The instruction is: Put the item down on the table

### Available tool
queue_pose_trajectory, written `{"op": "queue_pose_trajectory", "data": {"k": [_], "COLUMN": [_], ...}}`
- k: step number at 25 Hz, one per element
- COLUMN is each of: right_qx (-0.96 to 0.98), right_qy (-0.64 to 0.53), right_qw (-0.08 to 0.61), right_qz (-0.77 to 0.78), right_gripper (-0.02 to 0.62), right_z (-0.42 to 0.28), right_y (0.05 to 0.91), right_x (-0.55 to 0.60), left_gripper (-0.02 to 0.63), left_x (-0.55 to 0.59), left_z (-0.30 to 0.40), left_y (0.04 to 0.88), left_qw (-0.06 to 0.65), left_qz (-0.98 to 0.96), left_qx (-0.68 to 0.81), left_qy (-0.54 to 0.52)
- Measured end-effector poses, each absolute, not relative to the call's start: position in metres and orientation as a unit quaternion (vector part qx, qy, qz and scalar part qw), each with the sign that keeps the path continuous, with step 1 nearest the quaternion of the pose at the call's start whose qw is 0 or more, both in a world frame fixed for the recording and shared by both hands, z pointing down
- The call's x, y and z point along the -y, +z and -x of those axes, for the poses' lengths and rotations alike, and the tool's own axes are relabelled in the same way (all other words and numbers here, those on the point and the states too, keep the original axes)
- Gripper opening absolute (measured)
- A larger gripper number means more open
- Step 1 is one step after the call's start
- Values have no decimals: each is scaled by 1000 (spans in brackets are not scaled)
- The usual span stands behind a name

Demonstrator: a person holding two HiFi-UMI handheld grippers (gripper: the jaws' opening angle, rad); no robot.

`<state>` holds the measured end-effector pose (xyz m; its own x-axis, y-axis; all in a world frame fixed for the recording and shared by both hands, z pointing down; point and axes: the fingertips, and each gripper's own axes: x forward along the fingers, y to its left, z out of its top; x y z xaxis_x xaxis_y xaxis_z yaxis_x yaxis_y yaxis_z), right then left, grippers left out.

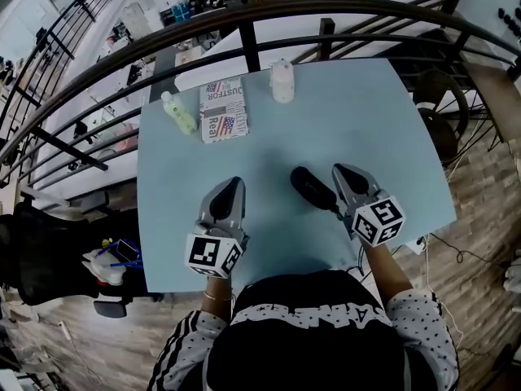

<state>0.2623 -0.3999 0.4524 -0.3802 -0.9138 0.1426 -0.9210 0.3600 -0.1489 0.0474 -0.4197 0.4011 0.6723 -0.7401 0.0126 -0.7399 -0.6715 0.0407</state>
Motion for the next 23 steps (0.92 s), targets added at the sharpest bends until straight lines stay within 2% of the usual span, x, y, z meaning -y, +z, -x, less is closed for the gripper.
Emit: {"op": "queue_pose_trajectory", "data": {"k": [23], "right_qx": [831], "right_qy": [101], "right_qw": [15], "right_qz": [-547], "right_gripper": [3], "right_z": [-249], "right_y": [448], "right_x": [403], "left_gripper": [0], "left_x": [418], "left_z": [-35], "left_y": [403], "left_qw": [25], "left_qz": [-911], "left_qx": [411], "left_qy": [-2]}}
